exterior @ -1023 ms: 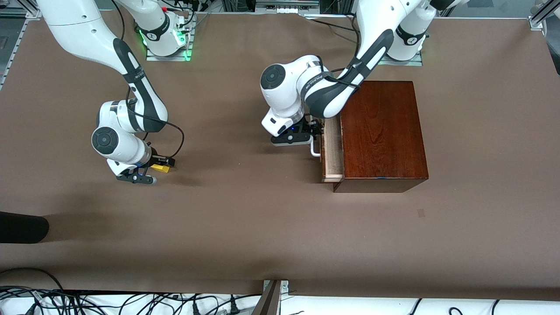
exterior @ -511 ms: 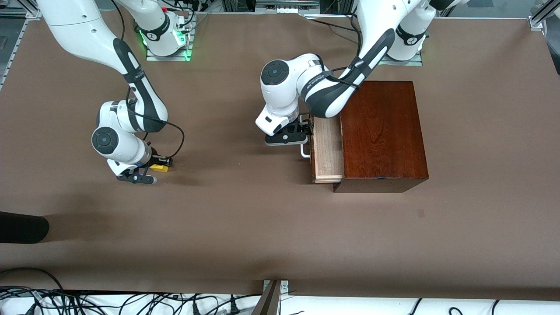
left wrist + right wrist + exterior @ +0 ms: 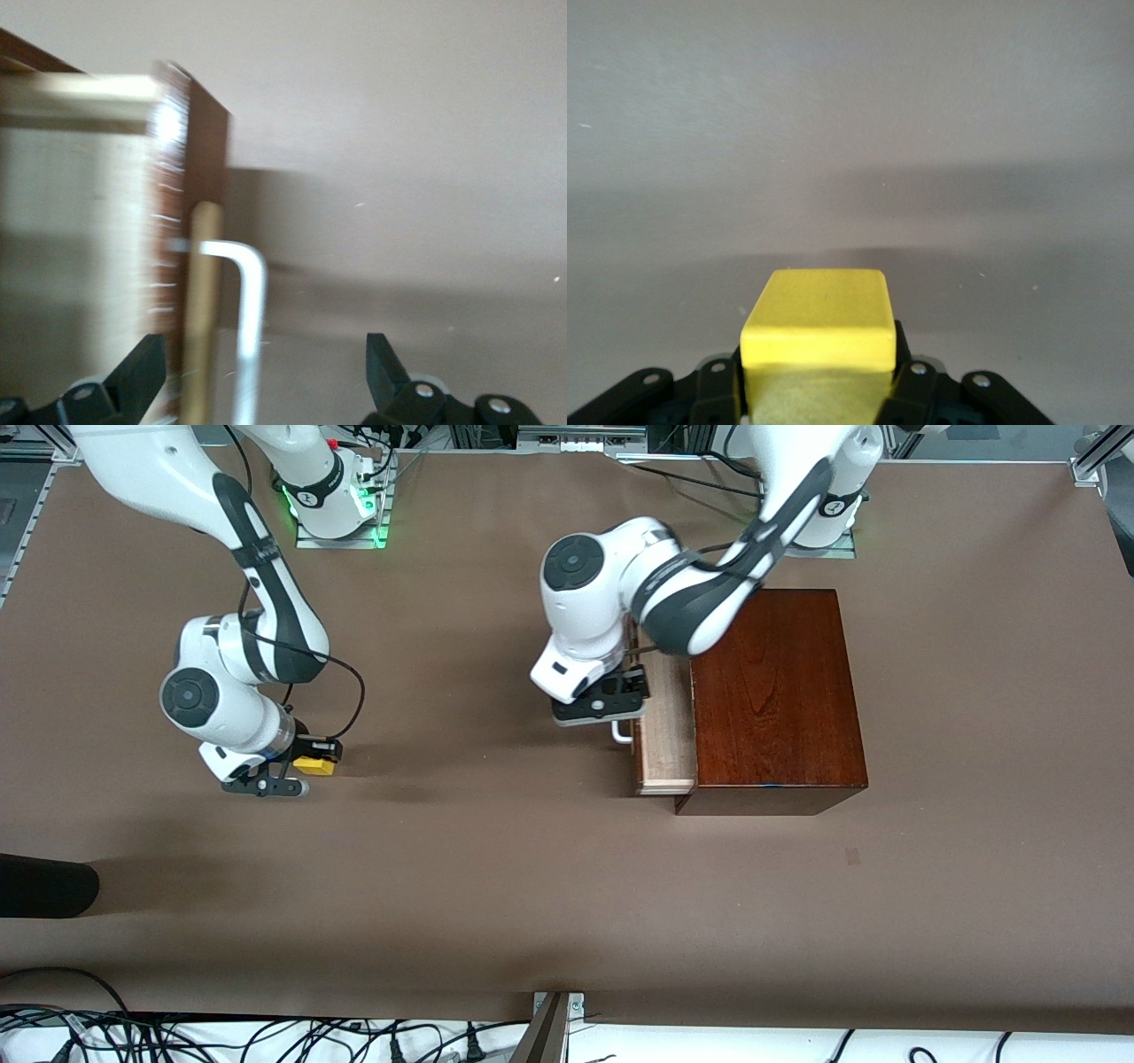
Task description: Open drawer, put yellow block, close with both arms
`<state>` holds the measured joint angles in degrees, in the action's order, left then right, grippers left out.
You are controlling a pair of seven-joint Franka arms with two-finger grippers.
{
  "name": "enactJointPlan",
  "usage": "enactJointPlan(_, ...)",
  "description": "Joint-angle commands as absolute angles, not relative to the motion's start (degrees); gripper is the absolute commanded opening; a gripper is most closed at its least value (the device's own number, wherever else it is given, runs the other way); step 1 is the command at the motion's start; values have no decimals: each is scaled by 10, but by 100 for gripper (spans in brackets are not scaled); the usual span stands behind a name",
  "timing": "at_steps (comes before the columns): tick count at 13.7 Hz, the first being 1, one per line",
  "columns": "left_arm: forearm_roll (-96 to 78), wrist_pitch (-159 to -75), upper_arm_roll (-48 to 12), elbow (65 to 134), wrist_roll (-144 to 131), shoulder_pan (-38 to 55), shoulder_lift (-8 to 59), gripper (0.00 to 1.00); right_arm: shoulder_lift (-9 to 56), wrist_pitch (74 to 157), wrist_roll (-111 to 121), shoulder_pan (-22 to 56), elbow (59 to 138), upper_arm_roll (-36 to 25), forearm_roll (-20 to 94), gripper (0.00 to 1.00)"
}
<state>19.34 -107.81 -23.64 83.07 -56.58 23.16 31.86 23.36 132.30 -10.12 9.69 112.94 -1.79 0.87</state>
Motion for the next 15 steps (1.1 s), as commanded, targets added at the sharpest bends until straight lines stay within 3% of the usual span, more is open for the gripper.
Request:
enactJointPlan(1,112,-985,-240,822,-426,157,231,100,194,1262,-82,94,1109,-10,10,30)
enactJointPlan(7,42,-891,-241,821,-190,-16,132,100,190,1076,-41,118,945,15,11,30)
enactJointPlan(12,28,-825,-239,787,-78,-126,102,100,206,1064,-39,160,888,83,8,30)
enactJointPlan(15,33,-799,-233,769,-57,-152,103,100,242,1060,-33,256,828,84,-1,30)
